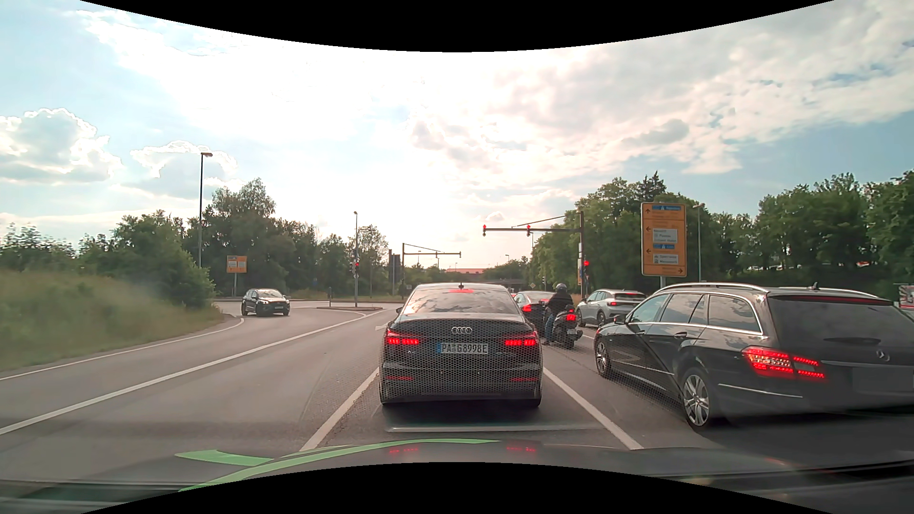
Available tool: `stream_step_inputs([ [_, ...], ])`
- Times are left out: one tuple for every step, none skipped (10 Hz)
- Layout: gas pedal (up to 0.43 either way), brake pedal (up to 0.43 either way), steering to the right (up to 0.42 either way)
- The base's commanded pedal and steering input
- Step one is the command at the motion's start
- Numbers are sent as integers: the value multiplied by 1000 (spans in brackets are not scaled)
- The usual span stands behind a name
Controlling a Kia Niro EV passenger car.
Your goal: Follow the waypoints while adhering to traffic rules and regulations
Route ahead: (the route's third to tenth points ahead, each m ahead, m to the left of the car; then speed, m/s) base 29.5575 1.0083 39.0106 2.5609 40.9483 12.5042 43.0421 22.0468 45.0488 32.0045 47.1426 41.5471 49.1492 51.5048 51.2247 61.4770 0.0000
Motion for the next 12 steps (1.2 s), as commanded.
stream_step_inputs([
  [0, 293, -2],
  [0, 293, -1],
  [0, 293, -1],
  [0, 293, -2],
  [0, 293, -1],
  [0, 293, -2],
  [0, 293, -1],
  [0, 293, -1],
  [0, 293, -1],
  [0, 293, -1],
  [0, 293, -1],
  [0, 293, -2],
])
